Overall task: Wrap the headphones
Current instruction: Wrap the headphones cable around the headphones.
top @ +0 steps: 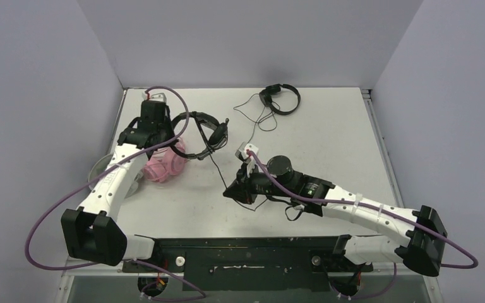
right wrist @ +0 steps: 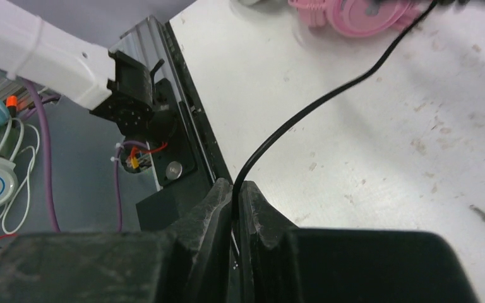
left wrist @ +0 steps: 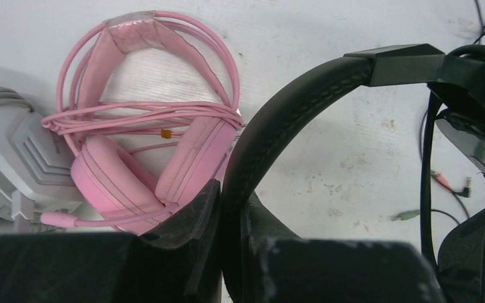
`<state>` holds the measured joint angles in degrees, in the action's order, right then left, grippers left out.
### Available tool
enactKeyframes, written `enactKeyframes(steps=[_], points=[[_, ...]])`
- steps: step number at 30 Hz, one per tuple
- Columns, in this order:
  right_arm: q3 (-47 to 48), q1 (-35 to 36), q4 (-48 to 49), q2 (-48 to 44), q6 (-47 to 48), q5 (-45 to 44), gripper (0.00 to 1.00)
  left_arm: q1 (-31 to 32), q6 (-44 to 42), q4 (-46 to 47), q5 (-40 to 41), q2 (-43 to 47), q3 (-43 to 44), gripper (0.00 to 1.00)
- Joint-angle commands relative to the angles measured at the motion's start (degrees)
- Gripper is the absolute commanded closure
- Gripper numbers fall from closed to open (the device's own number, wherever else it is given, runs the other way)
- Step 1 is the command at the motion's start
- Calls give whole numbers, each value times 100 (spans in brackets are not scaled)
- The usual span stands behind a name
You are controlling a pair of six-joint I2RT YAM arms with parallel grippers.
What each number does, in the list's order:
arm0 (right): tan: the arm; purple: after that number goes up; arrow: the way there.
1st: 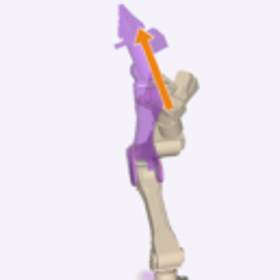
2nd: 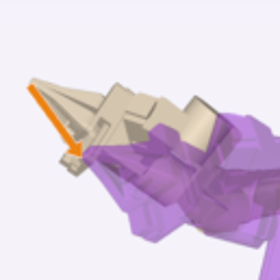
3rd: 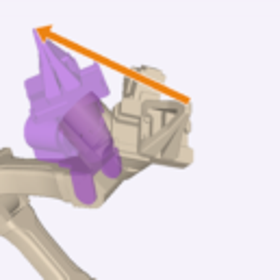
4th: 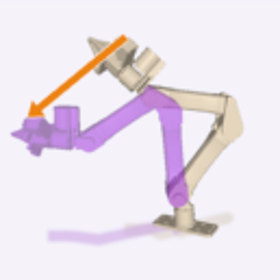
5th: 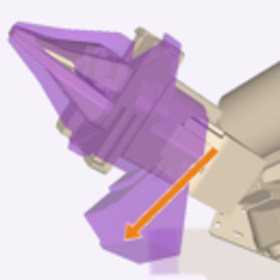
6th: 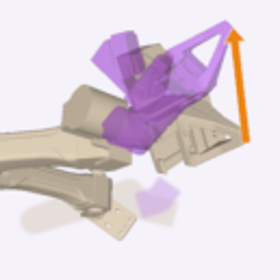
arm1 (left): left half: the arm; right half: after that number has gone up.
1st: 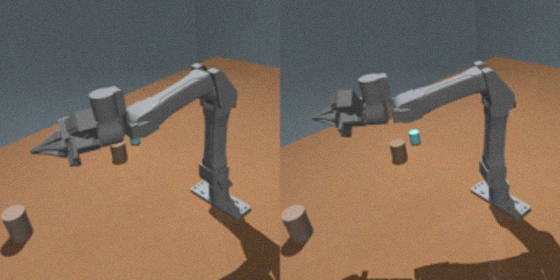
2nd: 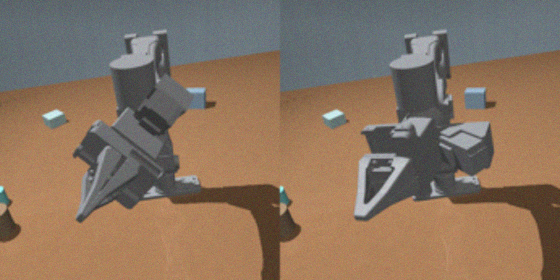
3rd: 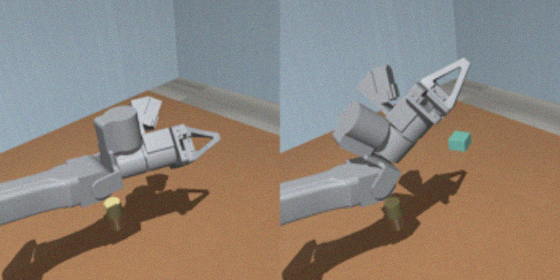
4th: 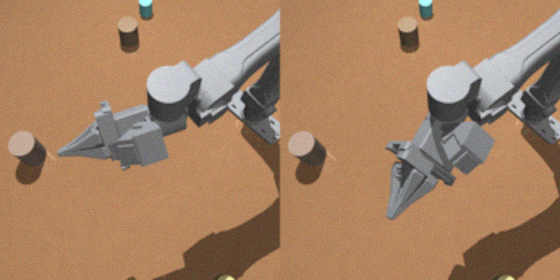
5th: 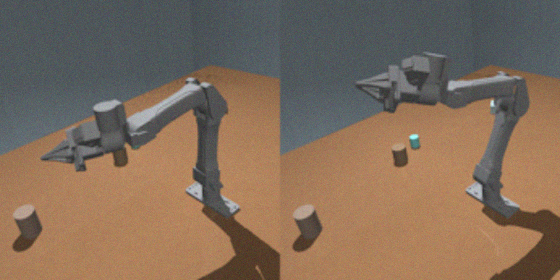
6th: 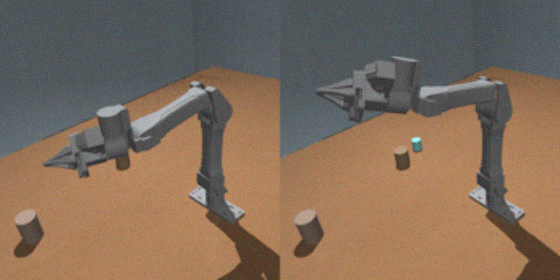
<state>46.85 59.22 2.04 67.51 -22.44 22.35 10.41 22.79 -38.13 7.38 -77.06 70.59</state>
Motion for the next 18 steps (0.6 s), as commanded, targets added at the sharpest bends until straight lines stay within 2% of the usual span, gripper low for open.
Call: enactKeyframes(steps=[1,4,6,14,18], points=[[1189,-184,-1173,188,576,-253,100,698,-737,615,1473,369,-75,100],[1910,-393,-1869,580,910,-169,100,1226,-1288,845,2083,566,-264,100],[2313,-543,-2218,812,1090,-130,100,1429,-1622,942,2165,654,-380,100],[3516,-1361,-3235,1578,1759,-307,100,2264,-3371,1111,1609,1104,-991,100],[3875,-1542,-3665,1914,2097,-530,100,2673,-3943,605,1464,976,-899,100]])
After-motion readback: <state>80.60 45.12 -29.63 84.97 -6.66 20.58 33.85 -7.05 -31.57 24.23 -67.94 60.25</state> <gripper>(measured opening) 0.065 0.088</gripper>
